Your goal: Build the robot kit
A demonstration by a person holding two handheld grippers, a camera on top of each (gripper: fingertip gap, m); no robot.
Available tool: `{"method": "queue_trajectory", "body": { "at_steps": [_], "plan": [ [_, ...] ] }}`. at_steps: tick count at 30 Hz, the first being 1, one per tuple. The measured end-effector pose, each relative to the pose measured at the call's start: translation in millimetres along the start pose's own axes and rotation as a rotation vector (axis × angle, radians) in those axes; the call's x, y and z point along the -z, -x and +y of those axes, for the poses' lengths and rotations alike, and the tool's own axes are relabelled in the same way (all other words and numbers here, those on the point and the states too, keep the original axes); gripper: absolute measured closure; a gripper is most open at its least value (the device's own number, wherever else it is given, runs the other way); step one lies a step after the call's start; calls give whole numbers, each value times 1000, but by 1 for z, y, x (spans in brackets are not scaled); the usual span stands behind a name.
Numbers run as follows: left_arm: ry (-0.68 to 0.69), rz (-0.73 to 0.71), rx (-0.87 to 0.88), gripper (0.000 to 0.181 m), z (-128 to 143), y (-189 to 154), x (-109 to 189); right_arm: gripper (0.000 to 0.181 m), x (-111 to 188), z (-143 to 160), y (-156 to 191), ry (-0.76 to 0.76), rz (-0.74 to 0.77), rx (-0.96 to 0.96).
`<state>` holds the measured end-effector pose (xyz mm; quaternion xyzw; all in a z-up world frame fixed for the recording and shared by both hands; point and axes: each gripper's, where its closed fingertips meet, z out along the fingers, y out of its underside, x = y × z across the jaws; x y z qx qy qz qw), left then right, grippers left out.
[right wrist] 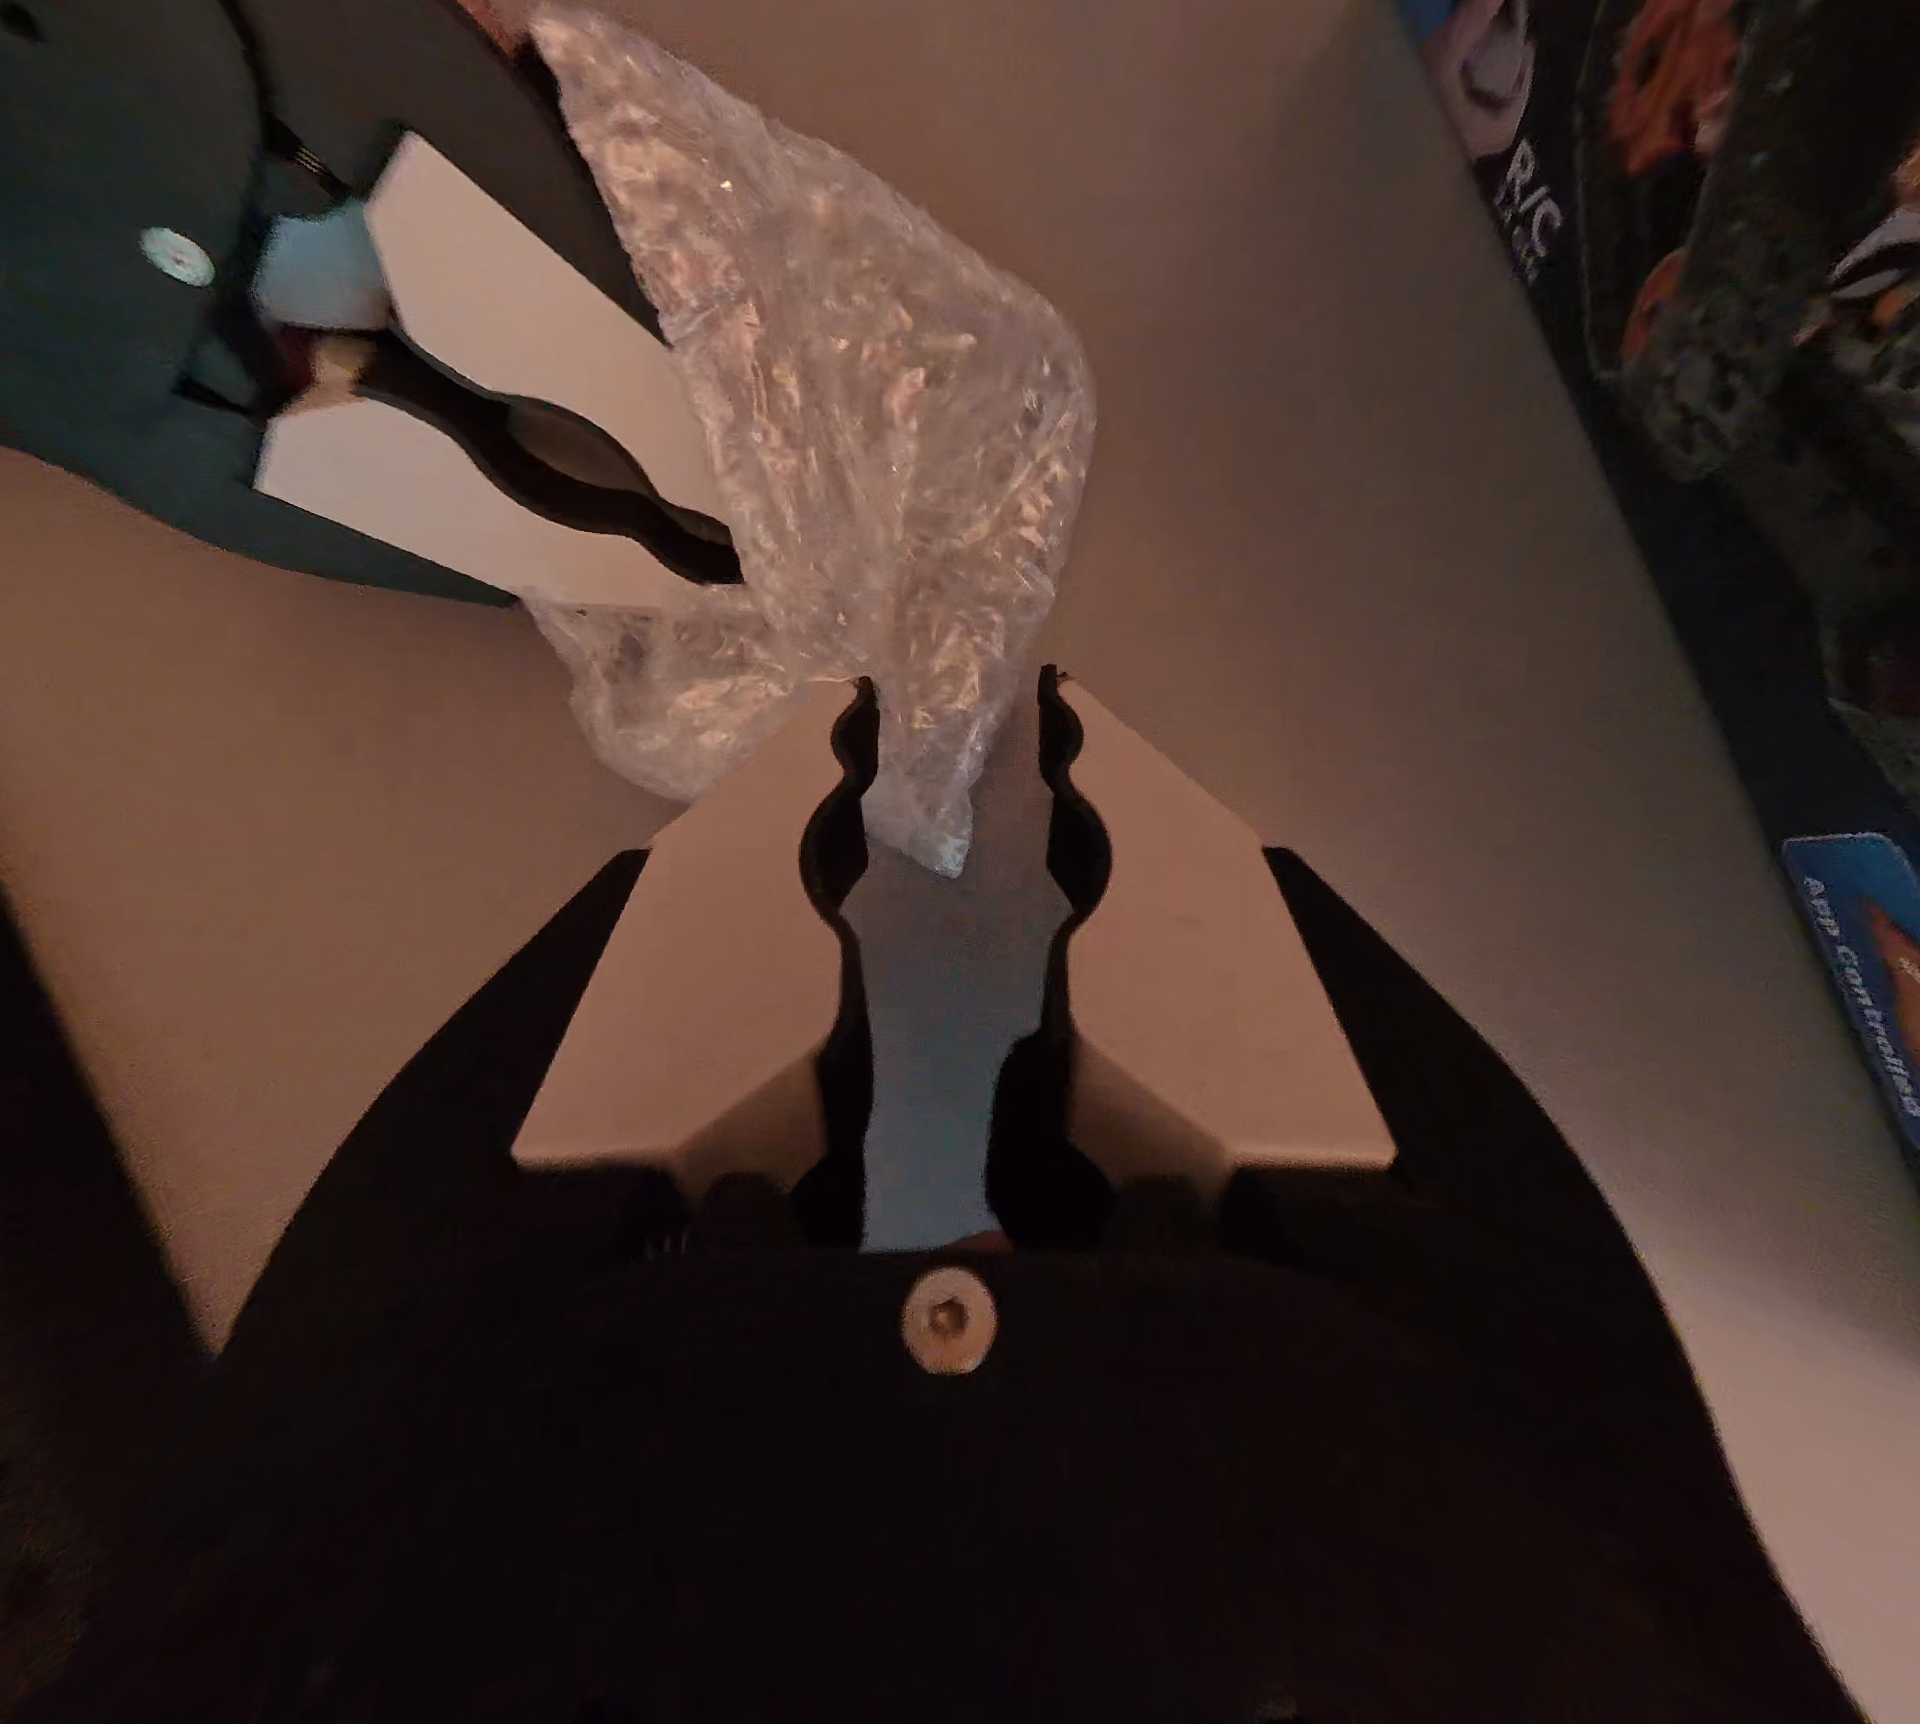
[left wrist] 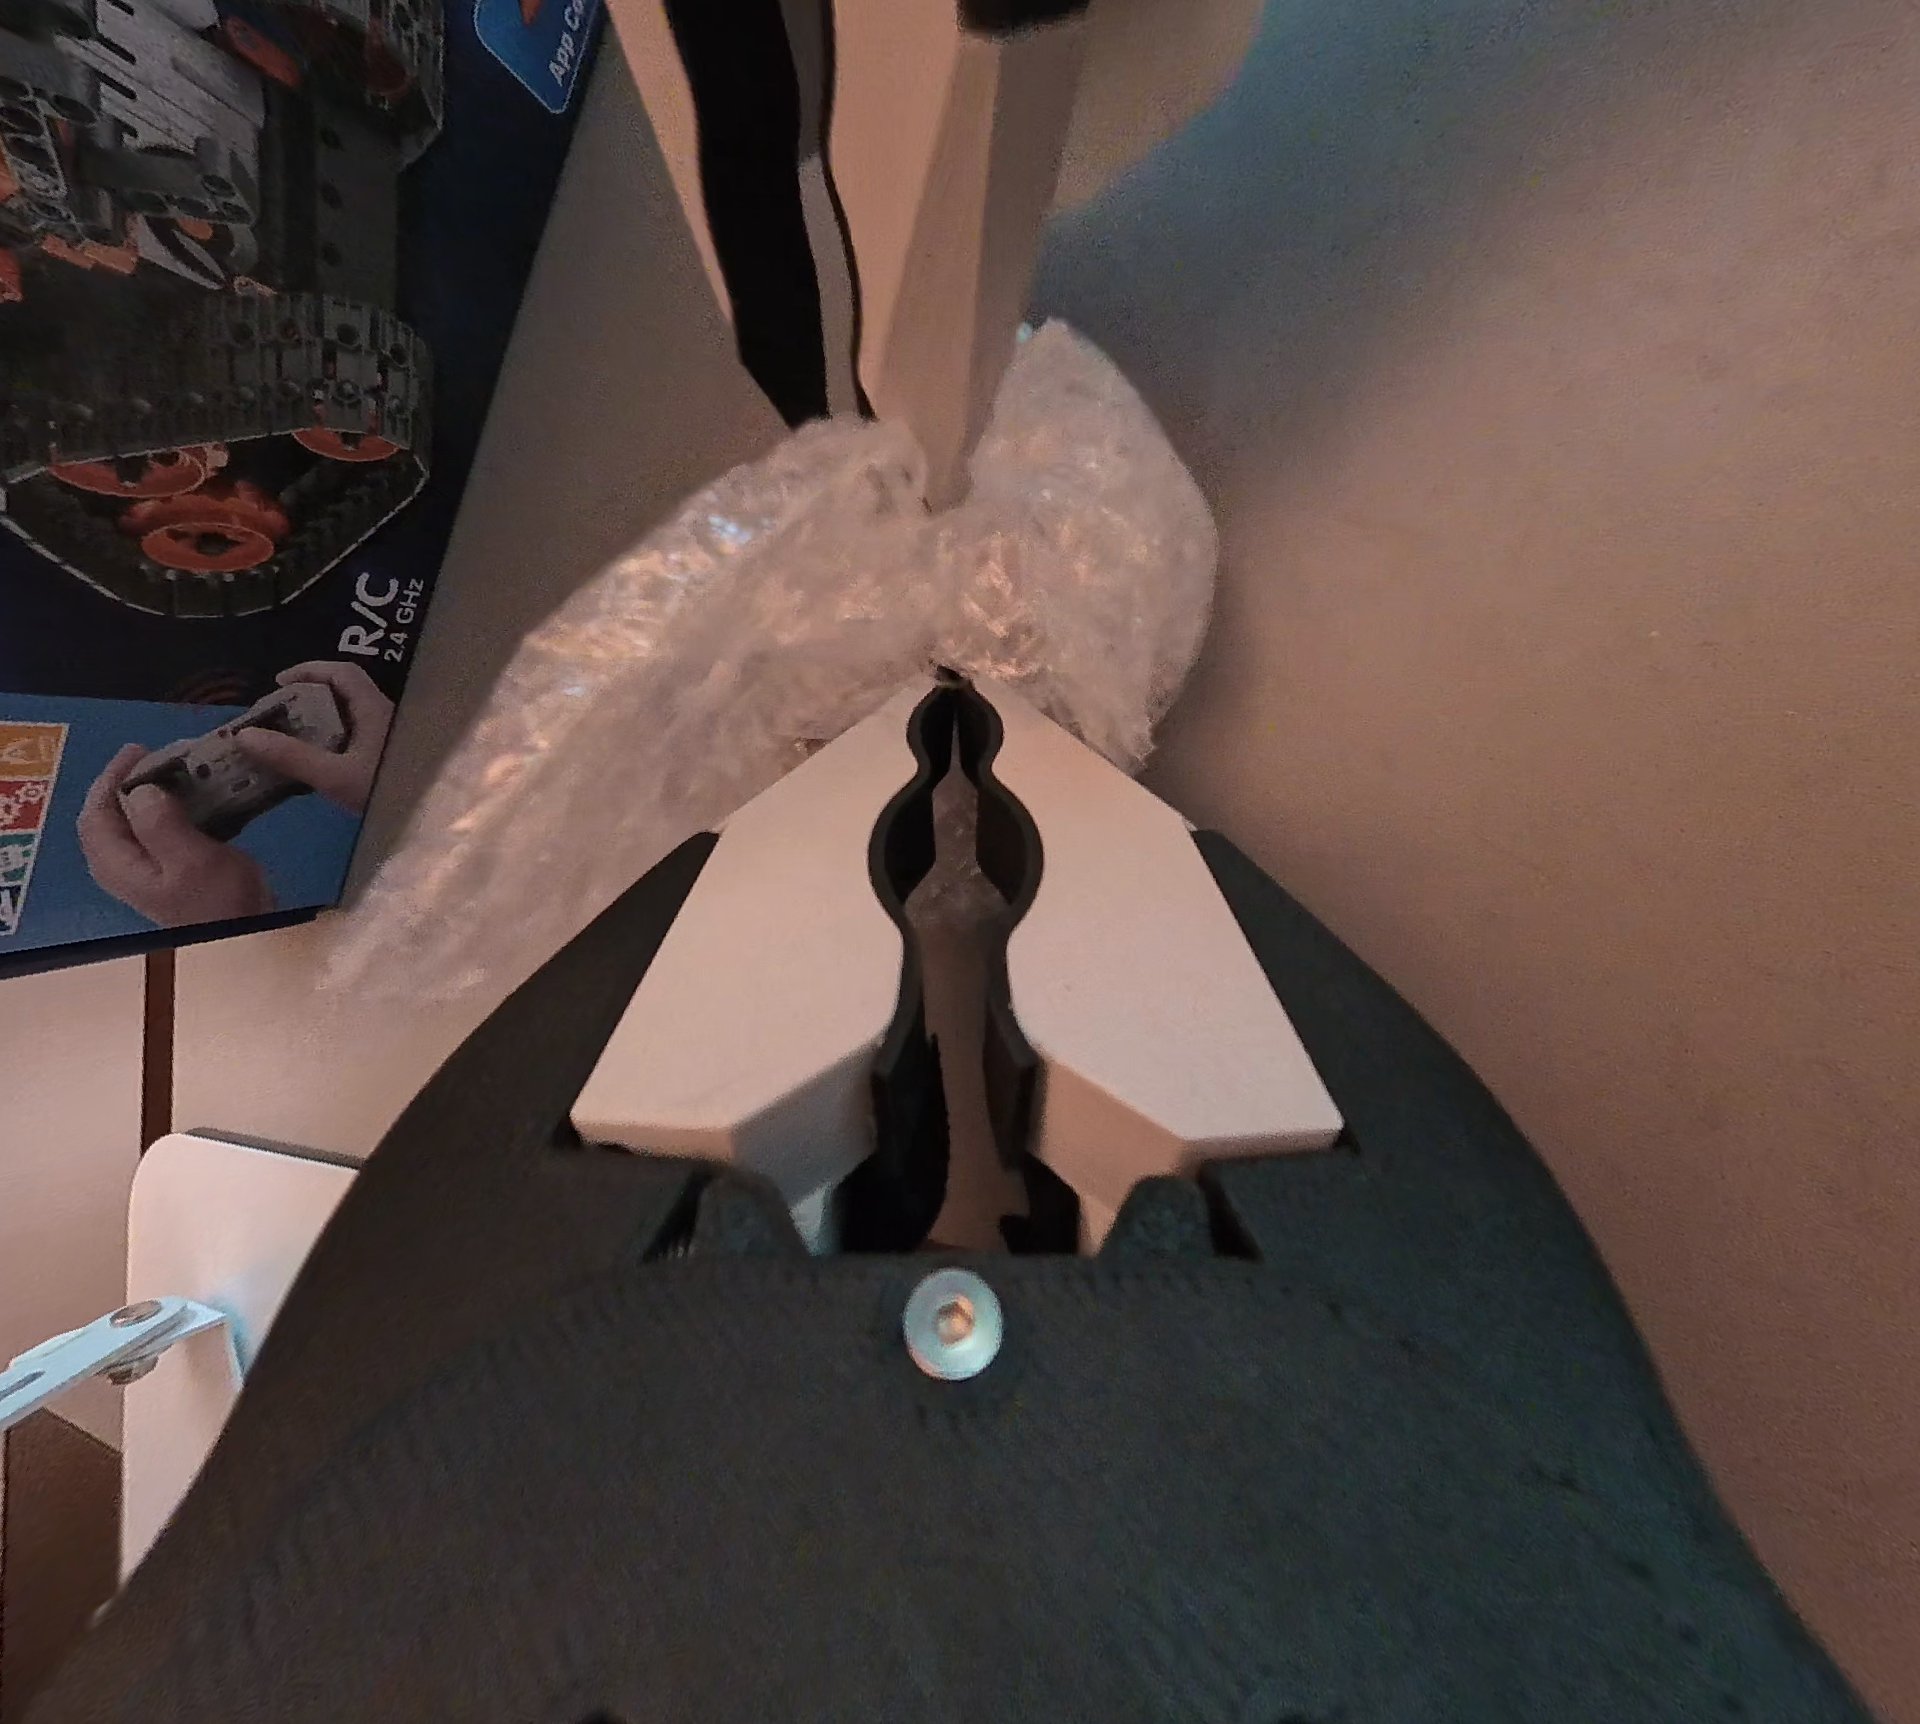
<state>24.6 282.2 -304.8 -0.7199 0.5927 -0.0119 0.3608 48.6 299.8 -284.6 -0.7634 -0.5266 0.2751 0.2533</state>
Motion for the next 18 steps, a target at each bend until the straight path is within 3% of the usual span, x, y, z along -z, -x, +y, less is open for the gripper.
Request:
{"method": "queue_trajectory", "body": {
  "at_steps": [7, 13, 15, 18],
  "plan": [
    [-30, -23, -51, 177, -5, -1, 0, 178, -14, 5, 15, 14, -113, -23],
    [-11, -2, -69, 181, -1, -7, 5, 181, -12, 3, 28, -8, -205, 1],
    [-10, -14, -64, 181, 0, -3, 11, 181, -10, -2, 24, -31, -181, 6],
    [-34, -4, -15, 166, 1, 3, 33, 181, -2, -5, 8, -35, -62, 56]
  ]
}}
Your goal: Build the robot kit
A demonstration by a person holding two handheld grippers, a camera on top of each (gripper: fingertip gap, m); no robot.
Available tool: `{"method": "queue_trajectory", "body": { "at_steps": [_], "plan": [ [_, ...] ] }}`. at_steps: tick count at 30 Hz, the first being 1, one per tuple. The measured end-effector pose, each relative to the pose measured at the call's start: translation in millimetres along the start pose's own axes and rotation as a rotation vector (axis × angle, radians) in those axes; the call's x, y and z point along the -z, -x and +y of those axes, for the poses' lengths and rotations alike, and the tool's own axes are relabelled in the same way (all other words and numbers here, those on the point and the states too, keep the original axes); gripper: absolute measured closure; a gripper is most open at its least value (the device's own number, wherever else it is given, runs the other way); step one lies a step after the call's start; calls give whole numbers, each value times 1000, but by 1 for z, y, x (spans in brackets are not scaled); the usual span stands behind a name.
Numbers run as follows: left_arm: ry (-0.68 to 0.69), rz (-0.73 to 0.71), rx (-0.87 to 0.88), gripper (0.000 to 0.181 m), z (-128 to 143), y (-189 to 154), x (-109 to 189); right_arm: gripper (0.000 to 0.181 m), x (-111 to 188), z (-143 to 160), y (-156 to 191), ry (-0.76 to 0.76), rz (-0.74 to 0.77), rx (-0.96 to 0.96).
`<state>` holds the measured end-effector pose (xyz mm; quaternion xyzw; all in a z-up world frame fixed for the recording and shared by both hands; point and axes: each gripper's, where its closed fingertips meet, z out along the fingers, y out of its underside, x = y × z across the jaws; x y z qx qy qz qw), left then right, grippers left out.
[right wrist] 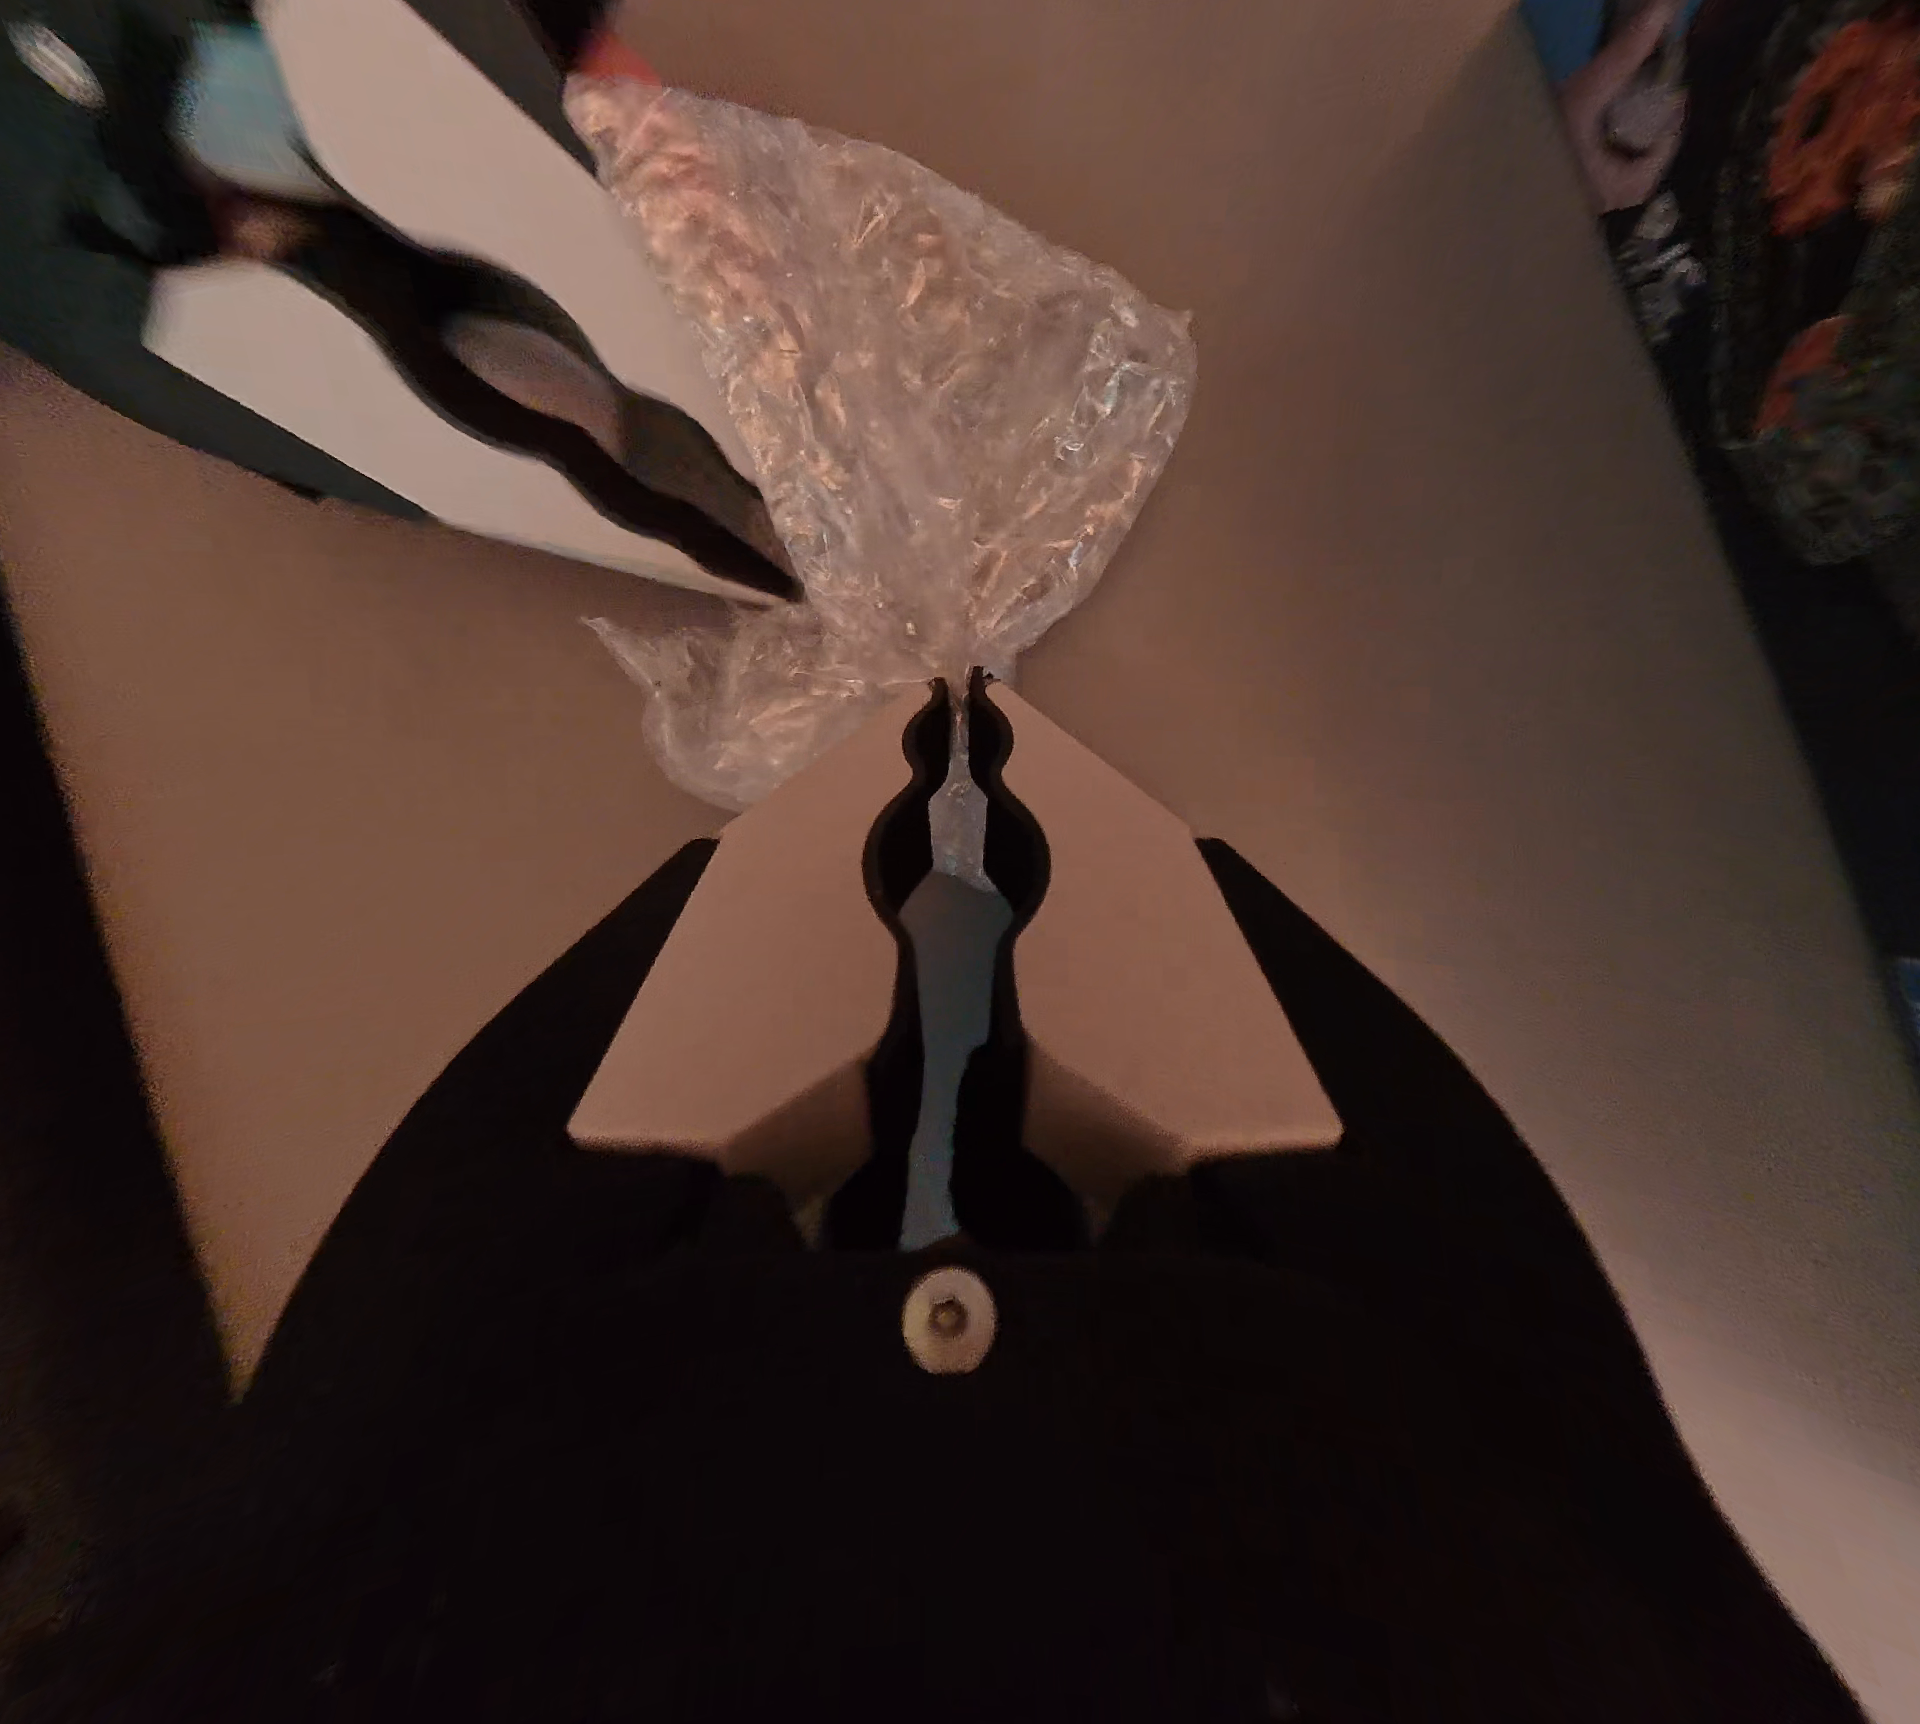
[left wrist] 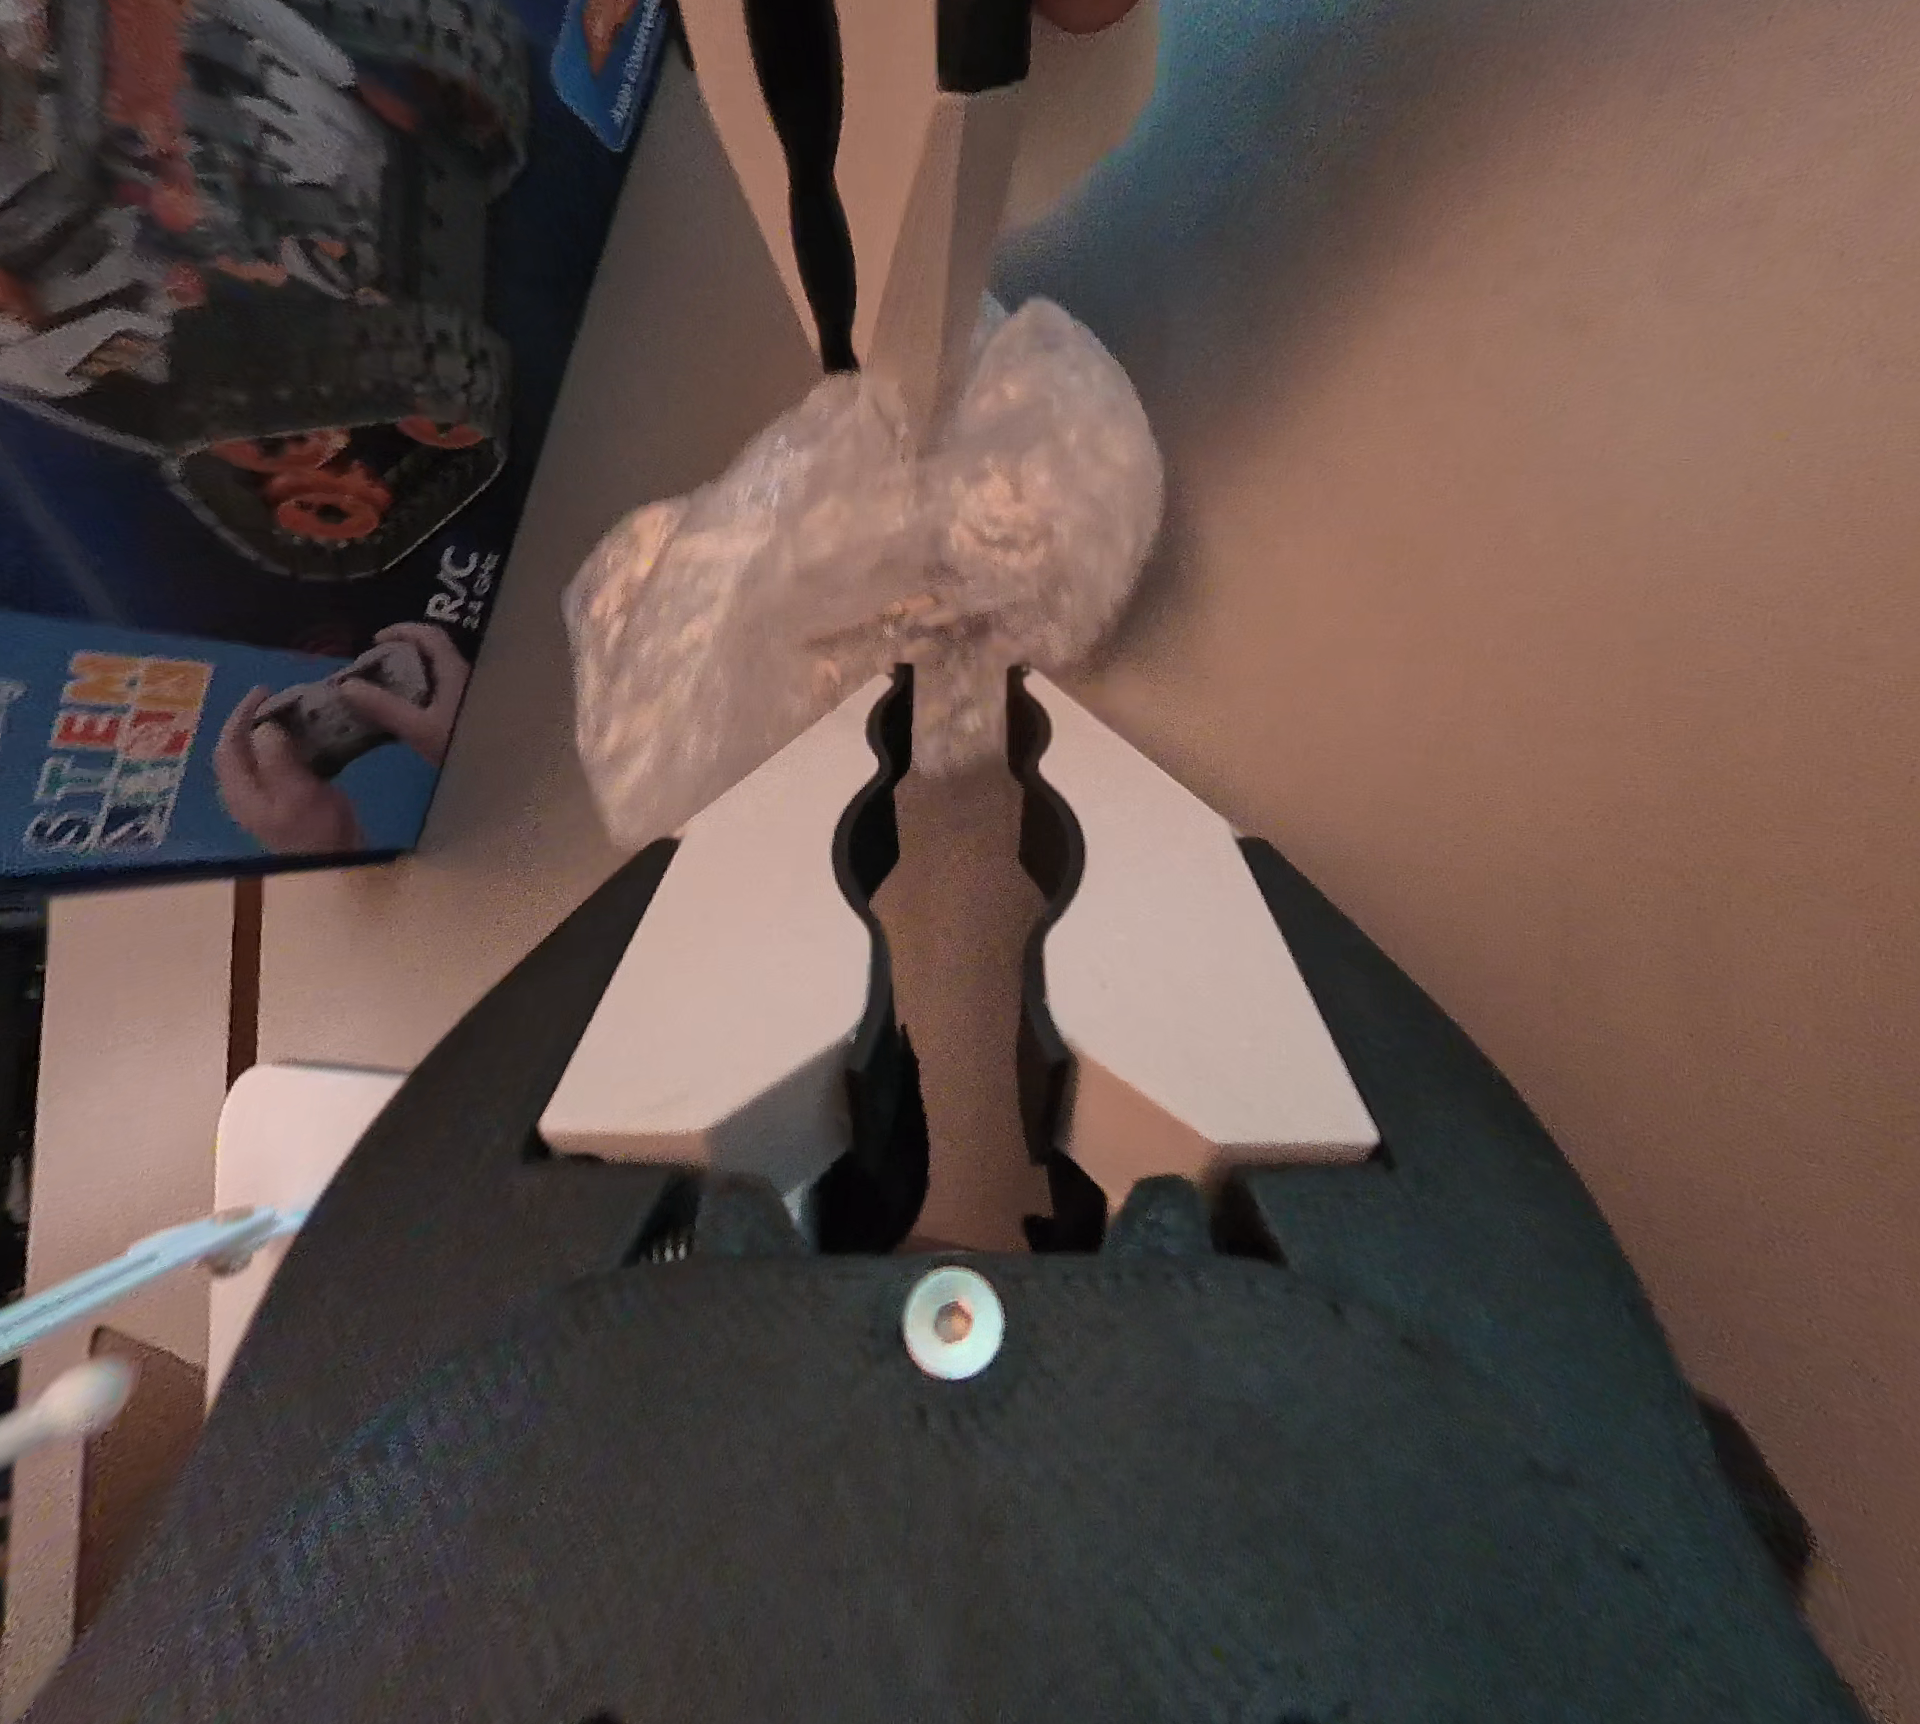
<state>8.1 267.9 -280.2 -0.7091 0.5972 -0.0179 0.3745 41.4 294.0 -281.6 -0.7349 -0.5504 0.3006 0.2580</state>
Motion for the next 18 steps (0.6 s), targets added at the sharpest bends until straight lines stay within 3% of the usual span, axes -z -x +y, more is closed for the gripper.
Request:
{"method": "queue_trajectory", "body": {
  "at_steps": [4, 10, 15, 18],
  "plan": [
    [-42, 1, 59, 156, 10, 8, 51, 181, 6, -4, -13, 0, 113, 65],
    [34, 65, 168, 134, 63, -6, 122, 176, 2, -4, -5, 64, 184, 200],
    [153, 152, 188, 128, 101, -45, 135, 145, 8, -9, 2, 63, 208, 282],
    [205, 177, 210, 121, 118, -60, 137, 139, 13, -15, 7, 45, 227, 314]
  ]
}}
